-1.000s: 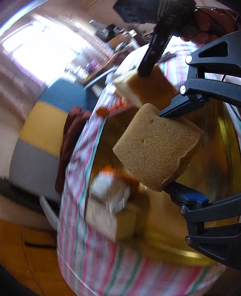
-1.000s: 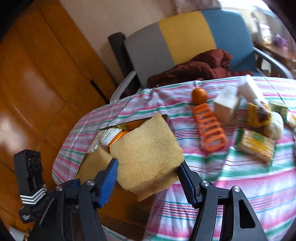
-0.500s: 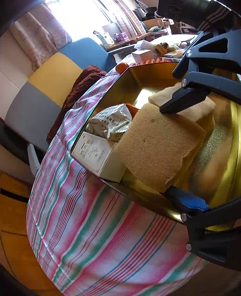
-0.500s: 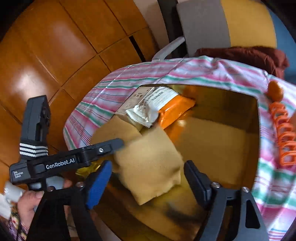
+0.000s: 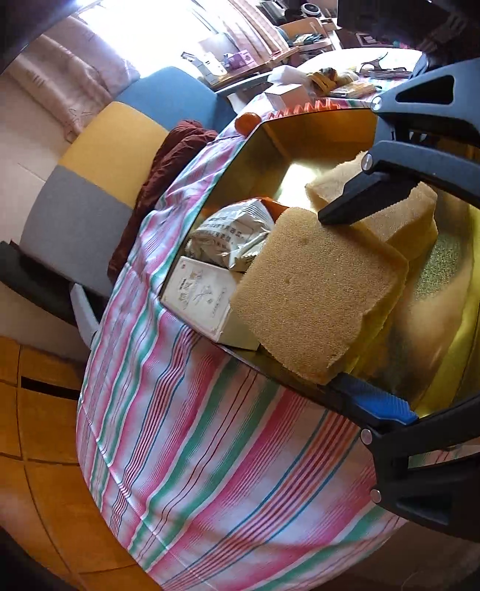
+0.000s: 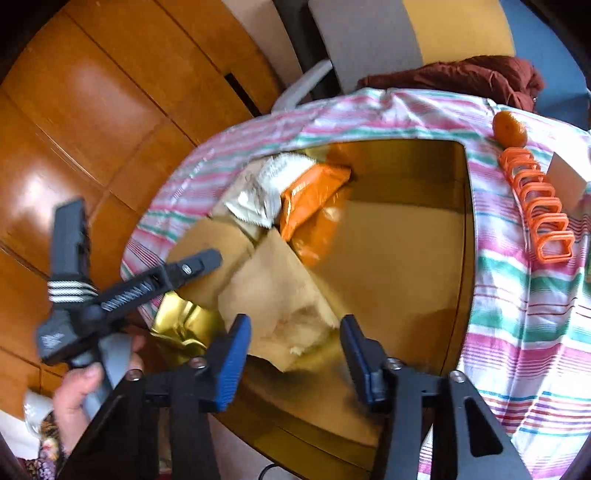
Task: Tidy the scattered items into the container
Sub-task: 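Carry both sponges into the gold tin and open both tools to release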
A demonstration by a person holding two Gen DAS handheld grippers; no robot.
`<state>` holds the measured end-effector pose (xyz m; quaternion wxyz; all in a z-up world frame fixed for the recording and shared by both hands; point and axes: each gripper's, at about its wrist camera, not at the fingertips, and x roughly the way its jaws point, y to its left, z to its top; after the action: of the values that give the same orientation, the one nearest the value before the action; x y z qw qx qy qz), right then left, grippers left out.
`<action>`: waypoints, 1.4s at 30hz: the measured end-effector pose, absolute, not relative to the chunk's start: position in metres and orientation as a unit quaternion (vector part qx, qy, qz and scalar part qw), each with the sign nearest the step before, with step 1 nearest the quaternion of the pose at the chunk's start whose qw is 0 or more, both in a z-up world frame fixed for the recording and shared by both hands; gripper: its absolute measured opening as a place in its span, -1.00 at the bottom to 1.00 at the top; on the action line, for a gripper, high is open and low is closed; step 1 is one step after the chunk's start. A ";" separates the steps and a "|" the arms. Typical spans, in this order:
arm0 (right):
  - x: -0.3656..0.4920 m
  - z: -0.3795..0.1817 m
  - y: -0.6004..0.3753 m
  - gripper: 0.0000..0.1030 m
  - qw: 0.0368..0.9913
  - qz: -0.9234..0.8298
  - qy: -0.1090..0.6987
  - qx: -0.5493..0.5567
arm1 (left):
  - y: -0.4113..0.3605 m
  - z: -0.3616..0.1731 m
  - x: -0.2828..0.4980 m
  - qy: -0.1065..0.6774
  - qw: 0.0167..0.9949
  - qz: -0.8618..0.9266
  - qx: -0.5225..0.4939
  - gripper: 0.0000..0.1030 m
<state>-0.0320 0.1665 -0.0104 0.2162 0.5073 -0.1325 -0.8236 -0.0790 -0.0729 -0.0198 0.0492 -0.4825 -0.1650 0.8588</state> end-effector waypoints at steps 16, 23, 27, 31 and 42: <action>-0.060 -0.013 0.134 -0.08 0.226 -0.841 -0.087 0.485 | -0.071 -0.010 -0.083 -0.130 0.051 0.870 -0.473 0.65; -0.039 -0.011 0.144 -0.02 0.216 -0.822 -0.110 0.515 | -0.066 -0.026 -0.087 -0.136 0.060 0.854 -0.499 0.67; -0.040 -0.021 0.138 -0.03 0.217 -0.810 -0.105 0.534 | -0.066 -0.021 -0.081 -0.147 0.058 0.857 -0.491 0.67; -0.046 -0.023 0.129 -0.14 0.223 -0.813 -0.093 0.529 | -0.075 -0.004 -0.073 -0.148 0.041 0.873 -0.462 0.67; -0.067 -0.020 0.111 -0.11 0.242 -0.826 -0.067 0.505 | -0.093 -0.002 -0.050 -0.190 0.024 0.877 -0.440 0.65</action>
<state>-0.0671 0.1114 -0.0198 0.2417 0.5047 -0.0669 -0.8261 -0.0503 -0.0931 -0.0015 0.0245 -0.4405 -0.1903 0.8770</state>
